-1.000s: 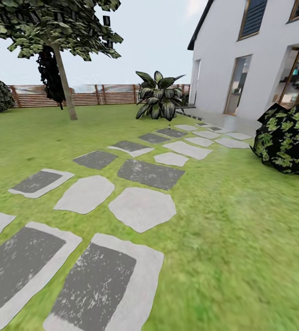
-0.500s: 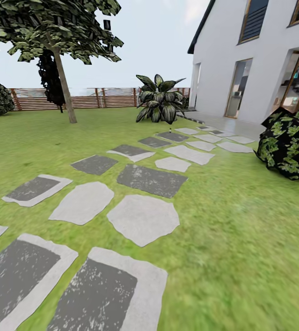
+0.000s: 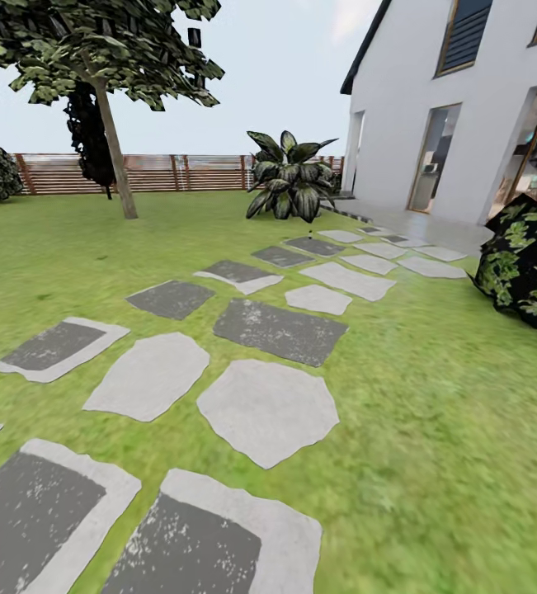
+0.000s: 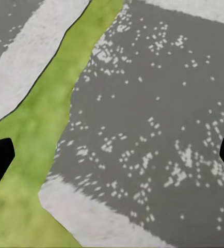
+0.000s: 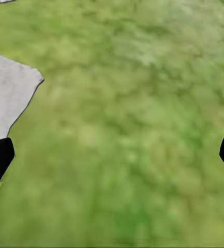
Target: Pick up the pesticide atomizer in the garden and spray insectifuge to fully cover both potted plants in the garden.
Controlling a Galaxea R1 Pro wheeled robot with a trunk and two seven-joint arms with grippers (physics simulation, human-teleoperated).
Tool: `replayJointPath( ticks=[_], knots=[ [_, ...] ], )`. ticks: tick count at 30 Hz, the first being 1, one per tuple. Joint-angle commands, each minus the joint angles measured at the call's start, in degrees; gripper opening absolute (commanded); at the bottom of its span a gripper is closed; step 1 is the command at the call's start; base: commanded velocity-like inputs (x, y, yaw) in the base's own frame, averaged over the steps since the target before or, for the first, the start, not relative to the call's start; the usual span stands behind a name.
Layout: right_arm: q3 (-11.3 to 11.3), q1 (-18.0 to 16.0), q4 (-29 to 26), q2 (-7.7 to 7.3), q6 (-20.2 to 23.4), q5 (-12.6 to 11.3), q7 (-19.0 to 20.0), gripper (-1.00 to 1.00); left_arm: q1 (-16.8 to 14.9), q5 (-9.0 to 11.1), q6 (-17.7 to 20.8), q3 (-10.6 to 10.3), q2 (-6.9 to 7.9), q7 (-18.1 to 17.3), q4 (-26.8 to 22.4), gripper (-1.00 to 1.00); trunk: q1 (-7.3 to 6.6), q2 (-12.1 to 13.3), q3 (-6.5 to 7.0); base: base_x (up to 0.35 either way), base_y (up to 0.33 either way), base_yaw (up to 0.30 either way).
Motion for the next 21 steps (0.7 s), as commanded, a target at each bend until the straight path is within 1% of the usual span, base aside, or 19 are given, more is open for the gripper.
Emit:
replayJointPath(
  ticks=[1, 21],
  knots=[
    [0.0, 0.0, 0.0, -0.01, -0.1, 0.2, -0.3, 1.0, 0.0, 0.1, -0.2, 0.1, -0.01, 0.0, 0.1, 1.0, 0.02, 0.0, -0.05, 0.333, 0.15, 0.0],
    [0.0, 0.0, 0.0, 0.01, -0.2, 0.2, -0.3, 1.0, 0.0, 0.1, -0.2, 0.0, -0.01, 0.0, 0.1, 1.0, 0.02, 0.0, -0.05, 0.333, 0.117, 0.0]
  ],
)
